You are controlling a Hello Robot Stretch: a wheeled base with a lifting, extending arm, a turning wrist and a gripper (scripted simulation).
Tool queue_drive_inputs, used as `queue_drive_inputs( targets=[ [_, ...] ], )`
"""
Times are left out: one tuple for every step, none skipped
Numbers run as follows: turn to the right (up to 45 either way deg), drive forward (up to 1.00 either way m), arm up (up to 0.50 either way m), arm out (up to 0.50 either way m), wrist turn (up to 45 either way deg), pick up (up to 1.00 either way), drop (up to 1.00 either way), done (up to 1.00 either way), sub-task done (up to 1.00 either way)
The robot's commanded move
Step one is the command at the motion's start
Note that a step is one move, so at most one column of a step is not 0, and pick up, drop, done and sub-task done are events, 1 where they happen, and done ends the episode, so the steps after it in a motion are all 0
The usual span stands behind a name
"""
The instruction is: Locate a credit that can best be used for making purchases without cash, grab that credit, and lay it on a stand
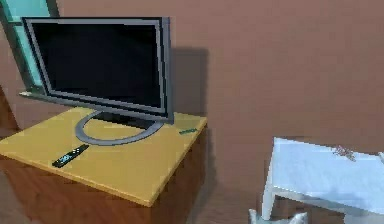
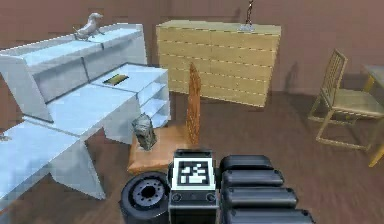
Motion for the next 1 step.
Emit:
queue_drive_inputs(
  targets=[
    [0.0,0.25,0.0,0.0,0.0,0.0,0.0,0.0,0.0]
  ],
)
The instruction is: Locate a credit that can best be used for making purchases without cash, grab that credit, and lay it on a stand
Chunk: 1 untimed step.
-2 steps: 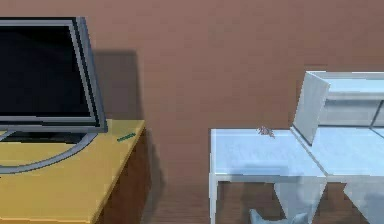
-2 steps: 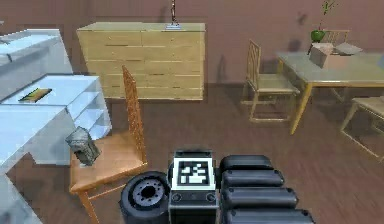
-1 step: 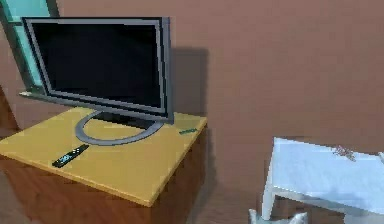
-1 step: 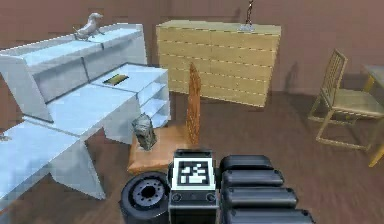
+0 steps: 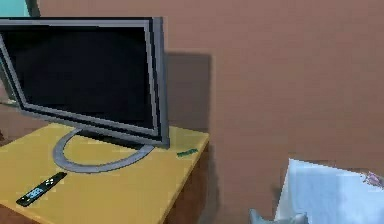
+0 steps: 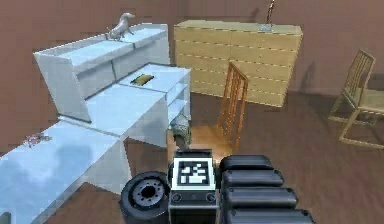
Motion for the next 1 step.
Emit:
queue_drive_inputs(
  targets=[
    [-45.0,0.0,0.0,0.0,0.0,0.0,0.0,0.0,0.0]
  ],
)
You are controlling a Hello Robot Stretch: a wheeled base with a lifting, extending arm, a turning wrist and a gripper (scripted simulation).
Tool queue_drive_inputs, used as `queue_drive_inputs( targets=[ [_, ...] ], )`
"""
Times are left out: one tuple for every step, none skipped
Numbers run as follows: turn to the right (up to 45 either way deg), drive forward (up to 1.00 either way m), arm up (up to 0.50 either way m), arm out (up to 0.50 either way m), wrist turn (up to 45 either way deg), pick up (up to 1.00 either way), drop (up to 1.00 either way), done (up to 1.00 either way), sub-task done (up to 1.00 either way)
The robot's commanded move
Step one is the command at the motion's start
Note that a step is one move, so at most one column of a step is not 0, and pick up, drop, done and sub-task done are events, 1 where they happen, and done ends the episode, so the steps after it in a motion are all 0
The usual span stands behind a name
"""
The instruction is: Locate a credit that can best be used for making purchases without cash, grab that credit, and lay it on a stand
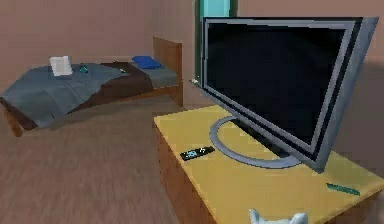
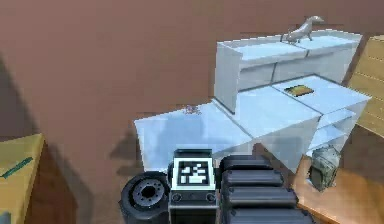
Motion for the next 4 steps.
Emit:
queue_drive_inputs(
  targets=[
    [-42.0,0.0,0.0,0.0,0.0,0.0,0.0,0.0,0.0],
    [45.0,0.0,0.0,0.0,0.0,0.0,0.0,0.0,0.0],
    [27.0,0.0,0.0,0.0,0.0,0.0,0.0,0.0,0.0],
    [-45.0,0.0,0.0,0.0,0.0,0.0,0.0,0.0,0.0]
  ],
)
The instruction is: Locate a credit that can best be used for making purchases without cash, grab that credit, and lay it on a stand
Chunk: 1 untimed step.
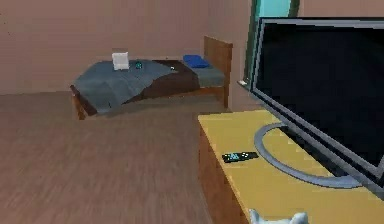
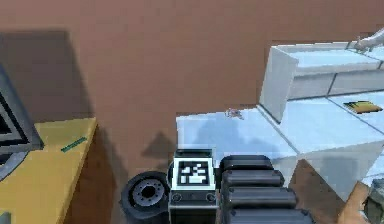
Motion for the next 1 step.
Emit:
queue_drive_inputs(
  targets=[
    [-18.0,0.0,0.0,0.0,0.0,0.0,0.0,0.0,0.0]
  ],
)
